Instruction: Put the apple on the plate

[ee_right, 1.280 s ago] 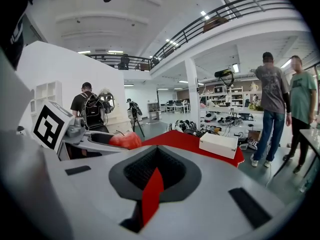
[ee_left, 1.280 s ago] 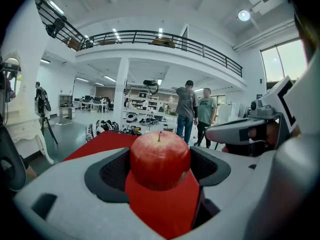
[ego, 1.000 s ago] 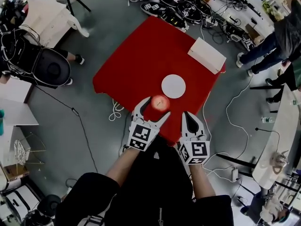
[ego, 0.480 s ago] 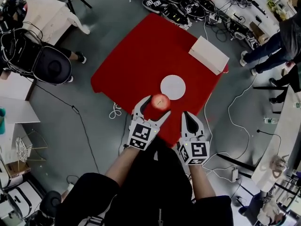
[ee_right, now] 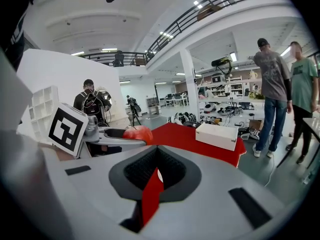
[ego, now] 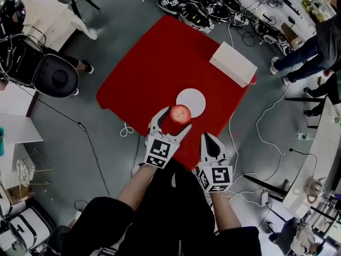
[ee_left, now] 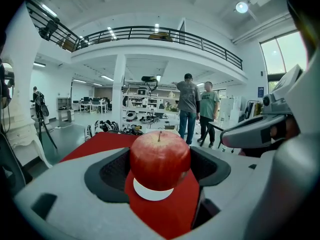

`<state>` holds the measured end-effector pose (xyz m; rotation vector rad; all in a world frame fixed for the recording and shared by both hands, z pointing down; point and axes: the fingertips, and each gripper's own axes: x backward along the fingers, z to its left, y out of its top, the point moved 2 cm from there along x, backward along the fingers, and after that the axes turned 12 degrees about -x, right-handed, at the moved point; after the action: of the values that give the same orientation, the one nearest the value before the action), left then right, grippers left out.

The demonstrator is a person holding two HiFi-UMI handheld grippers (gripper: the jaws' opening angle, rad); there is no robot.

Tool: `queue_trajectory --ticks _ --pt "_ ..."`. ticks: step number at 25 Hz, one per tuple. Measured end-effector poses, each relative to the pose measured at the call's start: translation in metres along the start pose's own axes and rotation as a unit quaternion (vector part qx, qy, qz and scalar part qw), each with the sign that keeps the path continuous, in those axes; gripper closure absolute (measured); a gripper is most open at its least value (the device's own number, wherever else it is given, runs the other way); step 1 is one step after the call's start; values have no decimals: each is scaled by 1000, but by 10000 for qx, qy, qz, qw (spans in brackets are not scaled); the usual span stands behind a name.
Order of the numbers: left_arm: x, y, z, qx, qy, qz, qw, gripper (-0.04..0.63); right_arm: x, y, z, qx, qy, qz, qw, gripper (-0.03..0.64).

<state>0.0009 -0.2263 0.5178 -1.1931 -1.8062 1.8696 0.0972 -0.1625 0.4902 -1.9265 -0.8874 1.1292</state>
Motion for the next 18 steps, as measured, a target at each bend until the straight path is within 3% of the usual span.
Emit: queue_trajectory --ticks 18 --pt "-97 -32 -9 -202 -259 6 9995 215 6 -22 -59 -151 -440 298 9985 609"
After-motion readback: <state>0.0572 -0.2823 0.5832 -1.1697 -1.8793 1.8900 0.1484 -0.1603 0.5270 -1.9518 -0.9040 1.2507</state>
